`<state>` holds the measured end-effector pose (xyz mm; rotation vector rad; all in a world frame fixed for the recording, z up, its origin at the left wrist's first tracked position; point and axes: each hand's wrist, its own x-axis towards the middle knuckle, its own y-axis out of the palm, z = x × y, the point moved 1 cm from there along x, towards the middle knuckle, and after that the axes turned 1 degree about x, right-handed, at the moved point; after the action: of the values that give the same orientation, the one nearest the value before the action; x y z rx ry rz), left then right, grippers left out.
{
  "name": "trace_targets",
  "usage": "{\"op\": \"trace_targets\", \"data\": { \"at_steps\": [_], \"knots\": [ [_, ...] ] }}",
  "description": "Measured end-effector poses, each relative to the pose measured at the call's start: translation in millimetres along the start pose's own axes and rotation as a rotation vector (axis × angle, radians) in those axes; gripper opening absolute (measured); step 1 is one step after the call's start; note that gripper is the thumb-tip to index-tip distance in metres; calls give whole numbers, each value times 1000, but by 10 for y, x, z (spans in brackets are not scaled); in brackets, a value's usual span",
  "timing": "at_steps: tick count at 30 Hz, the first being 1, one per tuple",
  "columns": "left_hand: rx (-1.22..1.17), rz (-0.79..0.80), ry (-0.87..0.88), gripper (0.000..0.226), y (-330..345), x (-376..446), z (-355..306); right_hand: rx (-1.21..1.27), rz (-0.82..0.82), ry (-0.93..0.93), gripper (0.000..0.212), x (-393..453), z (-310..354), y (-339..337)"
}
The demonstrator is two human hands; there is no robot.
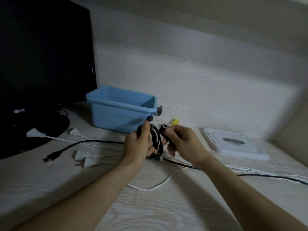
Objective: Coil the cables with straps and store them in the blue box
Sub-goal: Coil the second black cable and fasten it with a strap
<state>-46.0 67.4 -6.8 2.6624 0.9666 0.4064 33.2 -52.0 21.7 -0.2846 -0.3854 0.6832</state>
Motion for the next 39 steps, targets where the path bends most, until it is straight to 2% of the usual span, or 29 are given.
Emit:
{"op": "trace_targets", "data": {
  "at_steps": [2,6,9,13,19,26,30,33,36,39],
  "knots": [
    [85,80,68,47,37,-73,-6,158,56,21,30,-144,-14,98],
    [253,174,220,39,45,-137,-16,370,-10,80,42,-287,-75,87],
    [370,277,308,34,81,-212,-29,376,-18,121,46,-326,-112,9],
    [379,426,274,18,192,-362,-23,409,-75,70,50,-382,-132,13],
    [516,254,268,12,112,-204,49,340,-157,-6,44,-351,-186,-24],
    [635,196,272,17,46,-169,-10,394,-199,-30,54,-354,-166,-49],
    [573,177,265,15,33,-147,-14,431,-233,12,41,-342,-203,-110],
    [589,154,257,20,26,-136,-2,514,-248,59,41,-334,-233,-111],
    [580,128,243,23,5,-111,9,560,-224,81,42,-325,-233,-108],
    [560,109,229,21,-11,-95,3,573,-114,87,40,-336,-201,-110]
  ]
}}
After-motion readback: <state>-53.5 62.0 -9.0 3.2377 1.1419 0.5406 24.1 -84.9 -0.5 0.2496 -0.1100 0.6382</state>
